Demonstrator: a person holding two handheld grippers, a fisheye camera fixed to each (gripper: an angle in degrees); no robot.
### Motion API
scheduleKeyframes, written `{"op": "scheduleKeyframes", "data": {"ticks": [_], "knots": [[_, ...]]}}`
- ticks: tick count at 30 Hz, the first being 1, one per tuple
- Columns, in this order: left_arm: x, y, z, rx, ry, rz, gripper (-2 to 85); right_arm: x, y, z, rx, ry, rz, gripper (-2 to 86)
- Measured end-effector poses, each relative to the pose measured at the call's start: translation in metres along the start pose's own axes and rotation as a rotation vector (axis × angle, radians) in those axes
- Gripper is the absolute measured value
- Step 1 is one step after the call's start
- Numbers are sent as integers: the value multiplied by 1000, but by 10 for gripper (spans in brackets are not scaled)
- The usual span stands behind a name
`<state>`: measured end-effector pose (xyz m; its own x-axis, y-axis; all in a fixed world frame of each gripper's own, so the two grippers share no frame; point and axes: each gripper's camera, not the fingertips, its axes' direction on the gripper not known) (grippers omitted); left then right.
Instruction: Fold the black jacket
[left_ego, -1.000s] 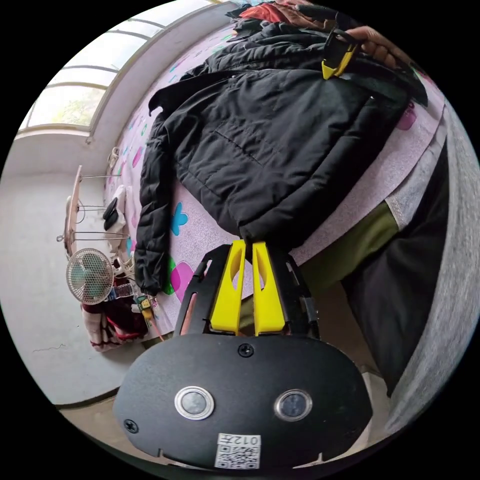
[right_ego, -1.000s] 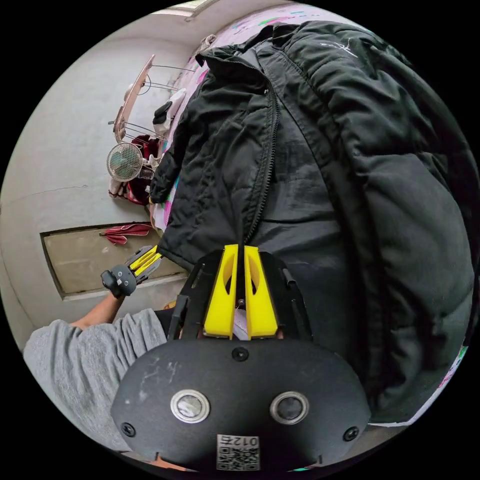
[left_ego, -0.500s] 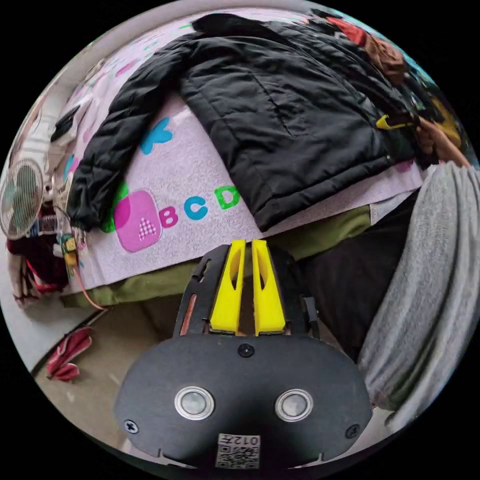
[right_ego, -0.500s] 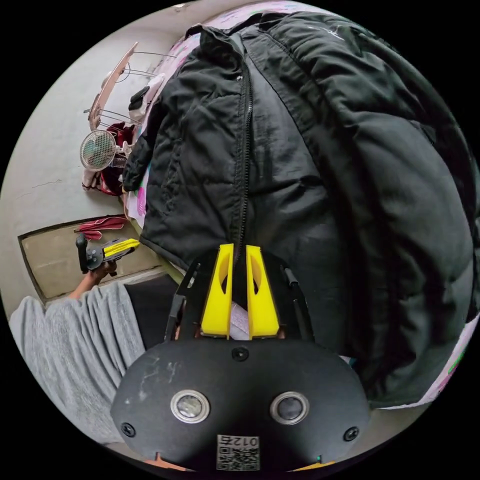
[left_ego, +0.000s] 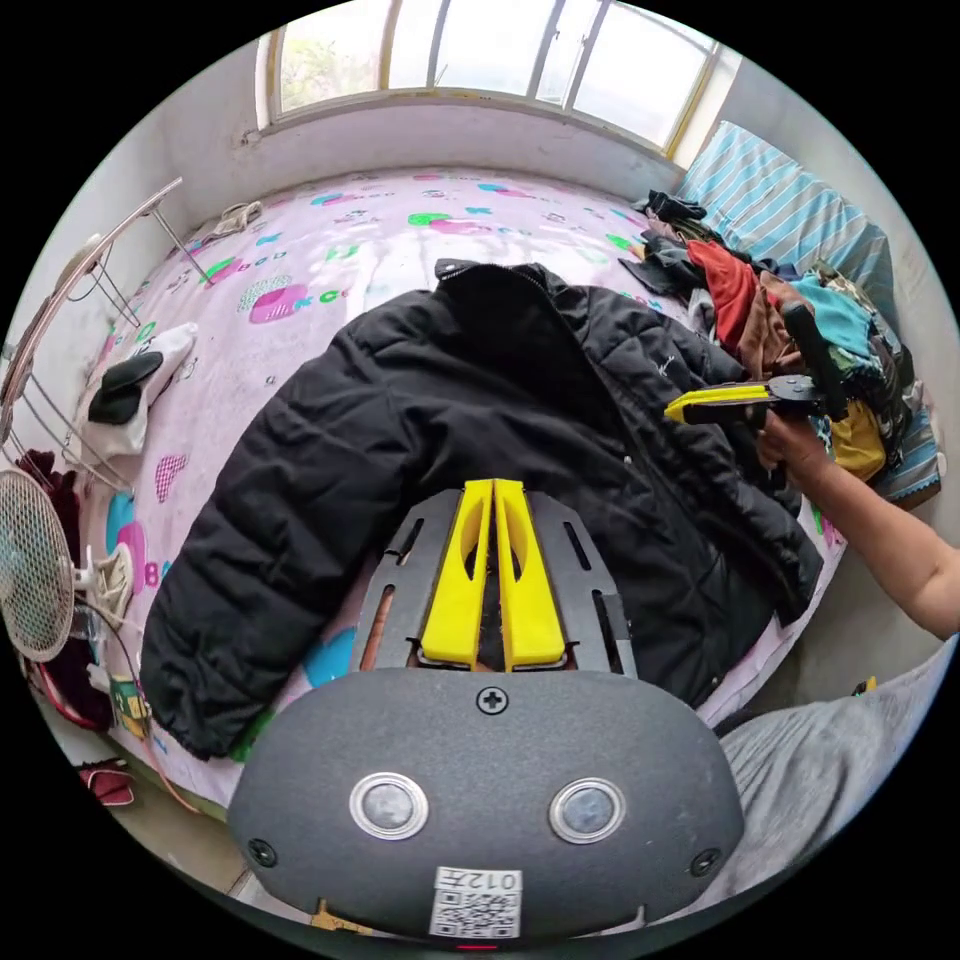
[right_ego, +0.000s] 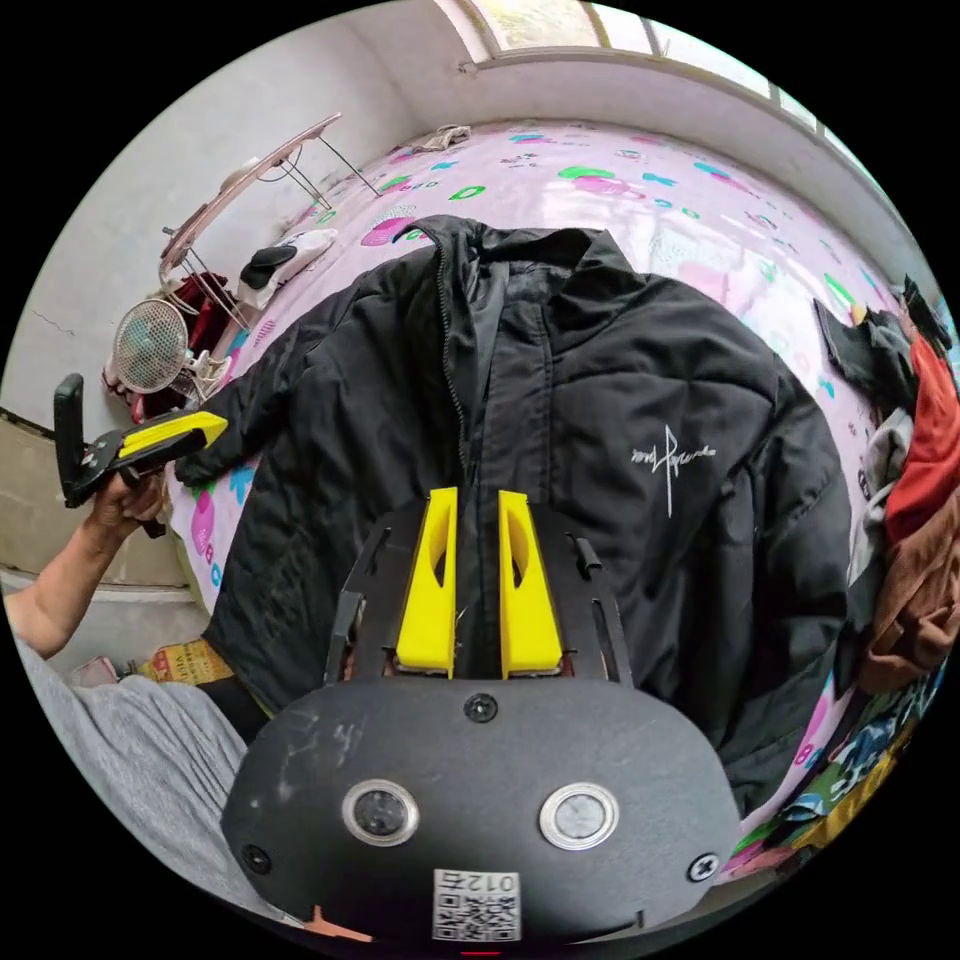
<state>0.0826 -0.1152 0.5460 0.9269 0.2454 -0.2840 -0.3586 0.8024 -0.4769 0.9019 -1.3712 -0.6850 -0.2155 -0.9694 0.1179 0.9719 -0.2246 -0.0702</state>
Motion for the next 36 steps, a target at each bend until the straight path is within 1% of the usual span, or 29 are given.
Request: {"op": "scheduleKeyframes", "data": {"ticks": [2,5,7,10,11,14,18,20,21,23,26,29,31,34,36], "knots": [[-5,-35,12,5,-16,10,5,10,-33,29,-9,65,-27,73],[-12,-82,37,-11,-33,17,5,19,-61,69,-52,101,-58,97],[-14,-104,52,-28,-26,30,5,21,-66,94,-87,117,-87,102],[-19,-135,75,-46,-38,30,5,29,-60,132,-162,175,-113,86],[-22,-146,84,-60,-44,19,5,37,-53,131,-140,161,-109,74],[-29,-172,100,-64,-34,-5,5,80,-33,103,-52,66,-13,16],[-26,-206,114,-28,15,-14,5,156,8,41,82,26,125,1],[-19,-220,123,-20,52,-4,4,216,42,6,149,29,228,-1],[-13,-228,131,-22,75,-2,4,231,49,1,154,21,251,-1],[-5,-239,150,-53,53,-7,3,278,70,-3,142,-61,324,-1],[1,-248,181,-142,-1,-24,1,285,79,8,117,-96,319,0],[-5,-250,179,-126,22,-47,0,273,81,7,120,-134,303,1],[-11,-249,164,-93,35,-67,0,267,87,0,144,-180,303,0],[-26,-237,123,-17,79,-95,-1,265,110,-26,233,-276,324,-2],[-32,-213,88,20,101,-86,-1,260,131,-47,271,-302,329,-3]]}}
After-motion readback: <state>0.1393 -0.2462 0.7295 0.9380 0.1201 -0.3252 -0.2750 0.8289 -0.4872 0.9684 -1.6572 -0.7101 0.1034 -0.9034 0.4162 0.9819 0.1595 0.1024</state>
